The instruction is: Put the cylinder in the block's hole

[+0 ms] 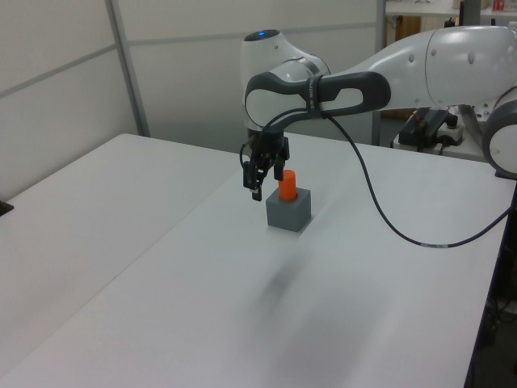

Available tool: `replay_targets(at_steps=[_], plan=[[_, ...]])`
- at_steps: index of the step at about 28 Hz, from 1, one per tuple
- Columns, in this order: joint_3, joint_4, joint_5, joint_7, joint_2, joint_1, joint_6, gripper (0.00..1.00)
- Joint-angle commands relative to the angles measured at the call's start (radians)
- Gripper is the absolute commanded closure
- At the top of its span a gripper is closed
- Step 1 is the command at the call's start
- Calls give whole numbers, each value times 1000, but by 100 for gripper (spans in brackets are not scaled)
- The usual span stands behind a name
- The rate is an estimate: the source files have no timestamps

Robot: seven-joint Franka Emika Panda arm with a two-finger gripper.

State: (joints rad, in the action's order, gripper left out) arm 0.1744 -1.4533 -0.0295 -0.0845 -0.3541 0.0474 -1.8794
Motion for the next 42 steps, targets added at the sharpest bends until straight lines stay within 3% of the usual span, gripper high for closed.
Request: replay_targets(at_steps=[1,42], plan=[[1,-2,16,11,7,6,26,0],[-13,1,17,14,27,22,97,0]])
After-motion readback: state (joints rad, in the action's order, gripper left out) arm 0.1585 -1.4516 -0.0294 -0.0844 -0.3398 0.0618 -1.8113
